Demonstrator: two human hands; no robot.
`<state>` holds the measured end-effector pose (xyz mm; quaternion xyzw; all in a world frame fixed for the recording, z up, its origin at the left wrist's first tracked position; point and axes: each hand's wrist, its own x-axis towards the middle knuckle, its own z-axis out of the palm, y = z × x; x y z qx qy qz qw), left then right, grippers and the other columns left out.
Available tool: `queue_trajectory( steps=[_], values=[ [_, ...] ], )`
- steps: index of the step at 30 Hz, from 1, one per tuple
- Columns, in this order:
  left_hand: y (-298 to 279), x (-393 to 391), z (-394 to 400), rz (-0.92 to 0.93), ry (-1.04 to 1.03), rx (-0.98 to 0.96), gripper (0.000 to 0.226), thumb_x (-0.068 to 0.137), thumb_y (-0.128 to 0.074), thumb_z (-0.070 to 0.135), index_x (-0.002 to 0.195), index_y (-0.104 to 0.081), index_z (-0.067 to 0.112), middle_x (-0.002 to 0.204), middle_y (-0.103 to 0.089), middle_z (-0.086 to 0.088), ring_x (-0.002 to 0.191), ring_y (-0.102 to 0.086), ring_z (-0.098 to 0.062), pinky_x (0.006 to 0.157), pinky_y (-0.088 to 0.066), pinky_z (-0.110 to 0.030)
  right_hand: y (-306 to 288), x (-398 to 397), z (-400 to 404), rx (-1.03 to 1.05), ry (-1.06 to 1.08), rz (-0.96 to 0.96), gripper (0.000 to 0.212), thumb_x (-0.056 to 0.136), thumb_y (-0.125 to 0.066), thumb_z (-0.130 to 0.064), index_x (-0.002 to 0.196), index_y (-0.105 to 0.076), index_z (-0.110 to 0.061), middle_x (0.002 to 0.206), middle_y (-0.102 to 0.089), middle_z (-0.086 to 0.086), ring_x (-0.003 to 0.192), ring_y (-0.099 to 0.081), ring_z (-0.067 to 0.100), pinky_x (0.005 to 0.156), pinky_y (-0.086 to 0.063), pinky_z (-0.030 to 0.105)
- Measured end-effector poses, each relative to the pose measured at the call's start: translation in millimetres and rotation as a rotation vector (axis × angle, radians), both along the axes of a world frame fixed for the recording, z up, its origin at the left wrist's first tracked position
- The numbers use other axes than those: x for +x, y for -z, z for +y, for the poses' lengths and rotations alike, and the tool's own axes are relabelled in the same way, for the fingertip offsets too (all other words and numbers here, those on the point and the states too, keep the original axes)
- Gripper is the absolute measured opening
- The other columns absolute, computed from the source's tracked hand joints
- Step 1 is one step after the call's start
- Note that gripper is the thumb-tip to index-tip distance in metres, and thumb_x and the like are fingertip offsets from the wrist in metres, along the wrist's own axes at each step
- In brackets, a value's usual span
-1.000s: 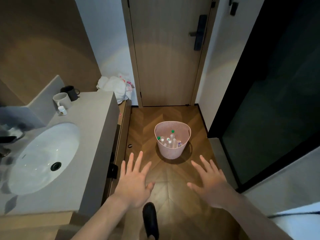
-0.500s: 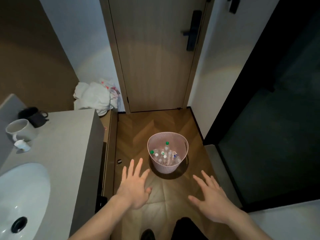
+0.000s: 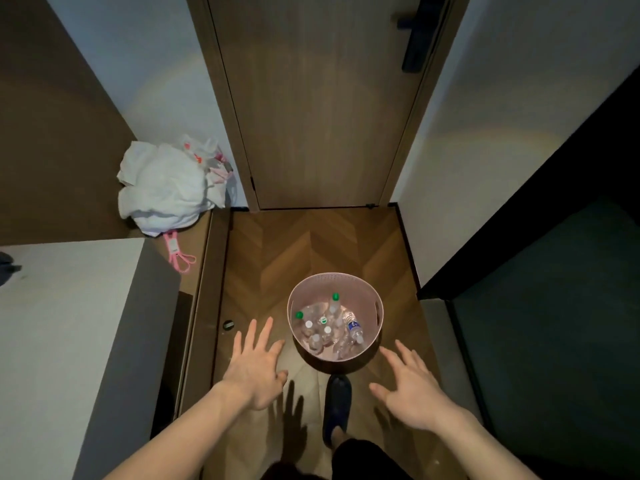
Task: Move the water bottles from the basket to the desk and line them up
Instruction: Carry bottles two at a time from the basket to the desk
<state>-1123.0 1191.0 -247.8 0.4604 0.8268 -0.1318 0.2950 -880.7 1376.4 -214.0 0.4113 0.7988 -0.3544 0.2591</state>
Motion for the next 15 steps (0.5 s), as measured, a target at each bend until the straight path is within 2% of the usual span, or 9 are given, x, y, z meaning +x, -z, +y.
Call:
queue_trajectory(
  steps=[4,7,9,12,15],
  values=[
    [22.7,-30.5,41.5,-0.032,-0.035,-0.012,0.072,0.104,-0.036,0.057,0.167,-0.013,0.03,0.17,0.027,-0.007,0.155,0.026,-0.038,0.128,0.007,-0.058,31.6,-37.1,52.3,0.018,-0.051,-0.026,0.081,0.102,-0.06,-0.054,0.168,-0.017,-0.038,0.178,0.0,-0.005,0.164,0.0,0.028,0.132,-0.011,0.047],
    [46.4,-48.0,62.9,-0.076,-0.067,-0.047,0.074,0.104,-0.037,0.052,0.167,-0.008,0.028,0.17,0.028,-0.007,0.154,0.027,-0.039,0.128,0.007,-0.058,64.7,-60.3,82.1,0.053,-0.088,0.014,0.076,0.098,-0.056,-0.063,0.164,-0.031,-0.035,0.174,-0.023,-0.001,0.158,-0.029,0.028,0.126,-0.028,0.042],
    [73.7,-60.3,77.8,-0.097,-0.053,-0.074,0.075,0.104,-0.039,0.049,0.167,-0.005,0.026,0.169,0.029,-0.008,0.152,0.03,-0.04,0.127,0.009,-0.059,97.5,-75.4,99.8,0.056,-0.12,0.025,0.068,0.099,-0.049,-0.065,0.159,-0.038,-0.036,0.167,-0.038,-0.005,0.148,-0.044,0.021,0.122,-0.039,0.037],
    [131.6,-80.4,99.5,-0.128,-0.008,-0.135,0.087,0.101,-0.052,0.036,0.166,0.005,0.027,0.165,0.035,-0.009,0.148,0.036,-0.042,0.126,0.012,-0.059,151.2,-98.3,120.2,-0.005,-0.115,0.038,0.071,0.102,-0.058,-0.044,0.165,-0.027,-0.034,0.167,-0.034,-0.007,0.151,-0.036,0.017,0.125,-0.031,0.031],
    [197.5,-101.0,126.2,-0.156,0.05,-0.172,0.09,0.1,-0.053,0.033,0.166,0.01,0.031,0.165,0.035,-0.009,0.148,0.036,-0.042,0.125,0.014,-0.058,203.9,-122.8,138.9,-0.055,-0.085,0.042,0.066,0.099,-0.049,-0.049,0.161,-0.033,-0.034,0.15,-0.05,-0.01,0.133,-0.052,0.015,0.114,-0.047,0.037]
  ],
)
